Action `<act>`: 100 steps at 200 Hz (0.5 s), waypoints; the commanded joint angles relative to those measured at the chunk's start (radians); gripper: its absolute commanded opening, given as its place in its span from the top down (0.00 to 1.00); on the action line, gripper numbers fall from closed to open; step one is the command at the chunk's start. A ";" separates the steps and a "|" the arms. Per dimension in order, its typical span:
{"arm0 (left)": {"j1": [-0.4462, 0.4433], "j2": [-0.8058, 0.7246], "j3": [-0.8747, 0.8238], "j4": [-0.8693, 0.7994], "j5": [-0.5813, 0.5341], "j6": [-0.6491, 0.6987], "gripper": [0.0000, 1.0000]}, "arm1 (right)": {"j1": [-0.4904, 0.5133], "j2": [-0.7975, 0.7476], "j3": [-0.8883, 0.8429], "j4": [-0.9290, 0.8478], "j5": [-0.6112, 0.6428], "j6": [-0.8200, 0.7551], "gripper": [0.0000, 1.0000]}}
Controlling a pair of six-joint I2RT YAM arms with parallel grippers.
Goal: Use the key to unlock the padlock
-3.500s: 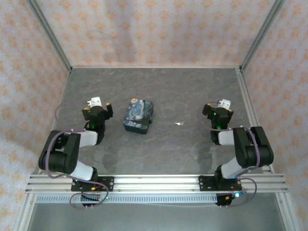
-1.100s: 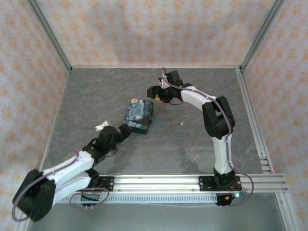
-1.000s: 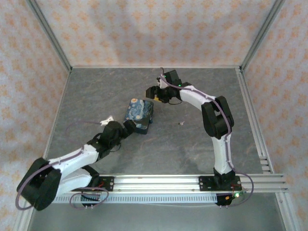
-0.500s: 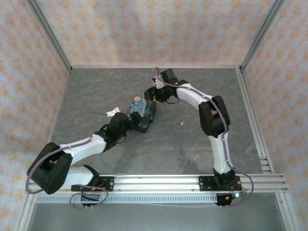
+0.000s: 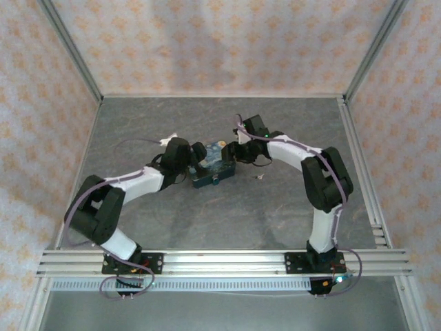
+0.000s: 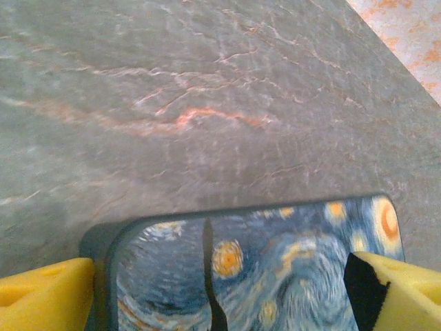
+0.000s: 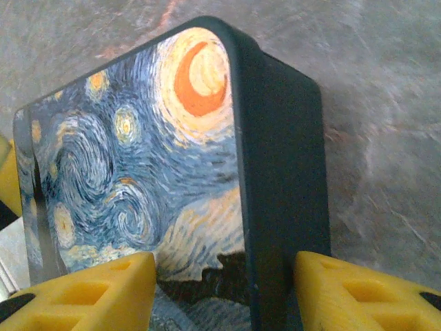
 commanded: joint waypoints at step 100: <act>0.019 0.257 0.385 -0.108 0.186 0.108 0.11 | 0.023 0.045 0.028 0.135 0.150 0.187 0.47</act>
